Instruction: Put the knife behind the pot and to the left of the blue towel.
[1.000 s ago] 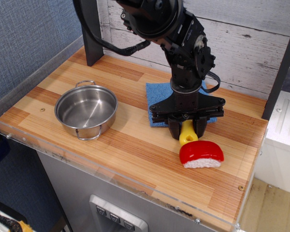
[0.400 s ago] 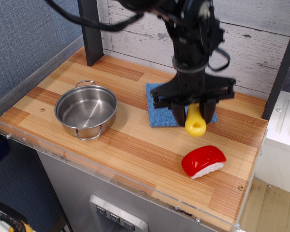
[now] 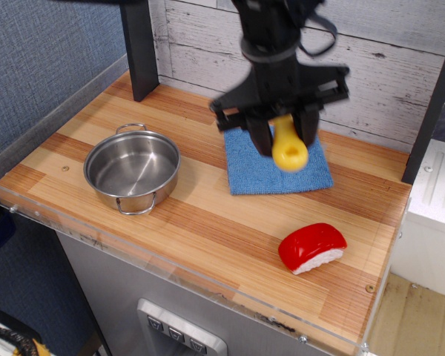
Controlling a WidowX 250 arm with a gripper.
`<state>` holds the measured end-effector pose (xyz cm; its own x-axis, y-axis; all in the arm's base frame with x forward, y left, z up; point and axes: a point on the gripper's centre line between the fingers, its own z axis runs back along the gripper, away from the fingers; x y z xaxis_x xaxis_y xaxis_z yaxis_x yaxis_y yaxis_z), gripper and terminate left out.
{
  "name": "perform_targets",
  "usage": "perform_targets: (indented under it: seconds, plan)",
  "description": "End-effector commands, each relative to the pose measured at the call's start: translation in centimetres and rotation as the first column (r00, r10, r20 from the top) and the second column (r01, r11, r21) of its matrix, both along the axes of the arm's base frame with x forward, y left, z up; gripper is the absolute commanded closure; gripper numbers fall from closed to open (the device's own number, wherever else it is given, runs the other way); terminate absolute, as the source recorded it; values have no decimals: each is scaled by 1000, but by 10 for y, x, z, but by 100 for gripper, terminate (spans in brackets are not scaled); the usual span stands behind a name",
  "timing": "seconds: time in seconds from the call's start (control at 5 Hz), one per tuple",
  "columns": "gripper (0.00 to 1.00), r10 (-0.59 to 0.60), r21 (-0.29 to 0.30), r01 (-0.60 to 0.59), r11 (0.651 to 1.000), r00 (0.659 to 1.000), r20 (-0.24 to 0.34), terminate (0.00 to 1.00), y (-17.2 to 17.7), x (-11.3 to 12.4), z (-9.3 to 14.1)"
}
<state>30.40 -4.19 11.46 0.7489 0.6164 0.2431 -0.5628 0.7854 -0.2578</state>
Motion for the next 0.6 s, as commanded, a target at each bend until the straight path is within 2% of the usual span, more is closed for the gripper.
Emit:
perform_targets:
  seconds: [0.0,0.2,0.4]
  plan:
    - [100,207,-10,-207,978,974,93,0,40,13,44]
    - [100,262,-18,-262,965,959,108,0,60,20,50]
    - [100,341,-26,-341,940,933,112,0,82,22,45]
